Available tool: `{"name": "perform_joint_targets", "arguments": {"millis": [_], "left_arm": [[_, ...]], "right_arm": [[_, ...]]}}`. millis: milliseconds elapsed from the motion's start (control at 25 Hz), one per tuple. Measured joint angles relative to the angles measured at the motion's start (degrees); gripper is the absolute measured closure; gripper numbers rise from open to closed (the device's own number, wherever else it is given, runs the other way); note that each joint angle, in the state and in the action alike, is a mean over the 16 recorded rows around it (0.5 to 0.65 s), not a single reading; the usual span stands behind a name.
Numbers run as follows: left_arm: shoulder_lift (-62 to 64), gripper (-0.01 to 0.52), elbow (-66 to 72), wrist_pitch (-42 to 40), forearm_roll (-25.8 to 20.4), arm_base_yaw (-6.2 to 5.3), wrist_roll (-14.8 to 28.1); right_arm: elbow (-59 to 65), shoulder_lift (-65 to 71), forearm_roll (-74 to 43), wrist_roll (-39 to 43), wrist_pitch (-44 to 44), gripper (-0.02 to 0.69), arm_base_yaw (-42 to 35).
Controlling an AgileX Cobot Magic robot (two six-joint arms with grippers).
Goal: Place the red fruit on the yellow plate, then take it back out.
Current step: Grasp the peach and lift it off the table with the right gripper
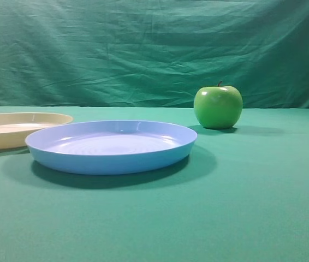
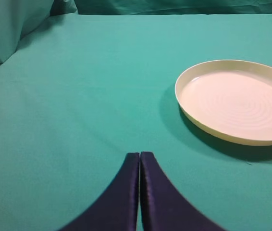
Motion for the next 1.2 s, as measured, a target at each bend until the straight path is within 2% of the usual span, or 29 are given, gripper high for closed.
{"name": "perform_joint_targets", "arguments": {"millis": [120, 240, 360, 520, 760, 1200], "left_arm": [[0.0, 0.514, 0.0, 0.0, 0.0, 0.0, 0.0], [0.0, 0.514, 0.0, 0.0, 0.0, 0.0, 0.0], [0.0, 0.514, 0.0, 0.0, 0.0, 0.0, 0.0], [0.0, 0.514, 0.0, 0.0, 0.0, 0.0, 0.0], [0.0, 0.514, 0.0, 0.0, 0.0, 0.0, 0.0], [0.0, 0.514, 0.0, 0.0, 0.0, 0.0, 0.0]], "right_arm": [[-1.5, 3.27, 0.52, -0.06, -0.46, 0.111, 0.0], [-2.63, 6.6, 1.05, 0.21, -1.03, 0.035, 0.0], [-3.39, 9.98, 1.35, 0.49, -1.99, 0.004, 0.0], [-3.86, 14.16, 1.44, 0.58, -3.83, 0.007, 0.0], [-3.98, 18.66, 1.55, 0.62, -6.35, 0.077, 0.0], [-7.76, 20.06, 1.79, 0.74, -4.01, 0.358, 0.0]]}}
